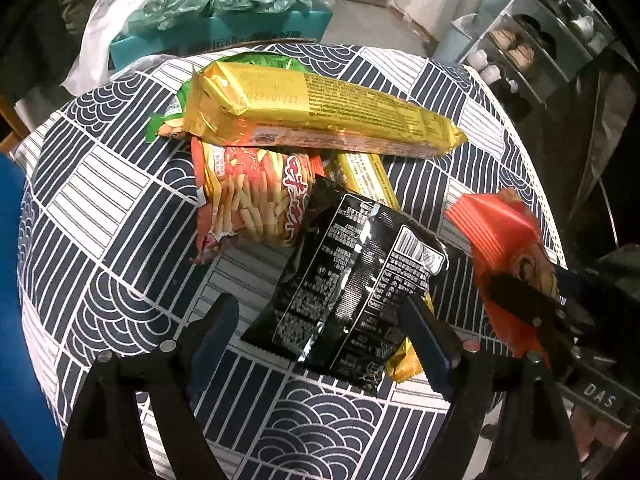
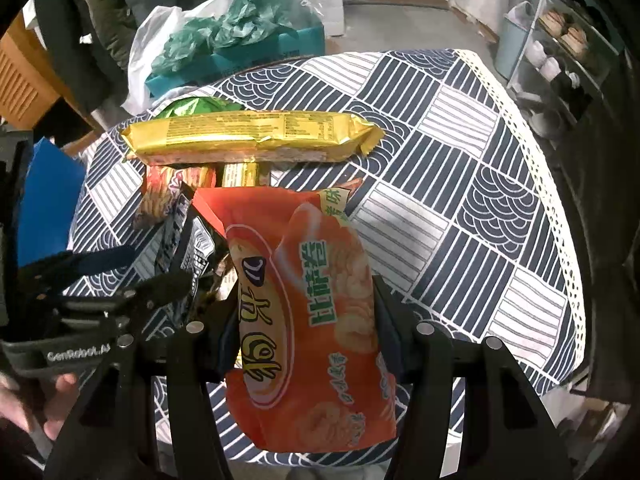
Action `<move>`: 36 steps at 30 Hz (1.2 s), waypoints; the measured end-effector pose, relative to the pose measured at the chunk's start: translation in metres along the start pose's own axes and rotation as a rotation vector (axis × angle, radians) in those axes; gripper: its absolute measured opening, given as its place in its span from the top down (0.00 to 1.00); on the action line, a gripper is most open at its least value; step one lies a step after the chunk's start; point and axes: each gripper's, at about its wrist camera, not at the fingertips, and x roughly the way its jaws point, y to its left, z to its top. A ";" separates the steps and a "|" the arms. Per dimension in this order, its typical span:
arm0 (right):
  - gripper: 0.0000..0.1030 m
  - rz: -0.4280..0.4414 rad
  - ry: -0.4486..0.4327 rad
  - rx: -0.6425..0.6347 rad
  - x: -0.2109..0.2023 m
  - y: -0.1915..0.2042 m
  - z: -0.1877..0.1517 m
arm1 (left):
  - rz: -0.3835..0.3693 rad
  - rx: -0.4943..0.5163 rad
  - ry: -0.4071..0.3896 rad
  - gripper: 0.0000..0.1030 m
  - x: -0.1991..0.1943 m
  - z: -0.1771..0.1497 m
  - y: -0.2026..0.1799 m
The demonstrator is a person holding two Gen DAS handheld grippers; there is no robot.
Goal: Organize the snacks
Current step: 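Lift and carry the black packet and orange biscuit bag over the cardboard box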
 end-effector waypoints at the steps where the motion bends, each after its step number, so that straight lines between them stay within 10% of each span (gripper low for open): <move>1: 0.44 0.000 0.002 0.003 0.000 -0.001 -0.001 | 0.000 0.002 -0.001 0.18 0.001 0.000 0.000; 17: 0.44 -0.016 0.018 0.038 0.008 -0.012 0.000 | 0.098 0.253 0.012 0.15 0.017 -0.005 -0.038; 29: 0.44 -0.008 0.027 0.027 0.009 -0.009 -0.001 | -0.043 0.035 0.041 0.09 0.036 0.011 -0.009; 36: 0.44 -0.009 0.025 0.024 0.008 -0.006 0.002 | -0.024 0.110 0.011 0.31 0.022 0.004 -0.021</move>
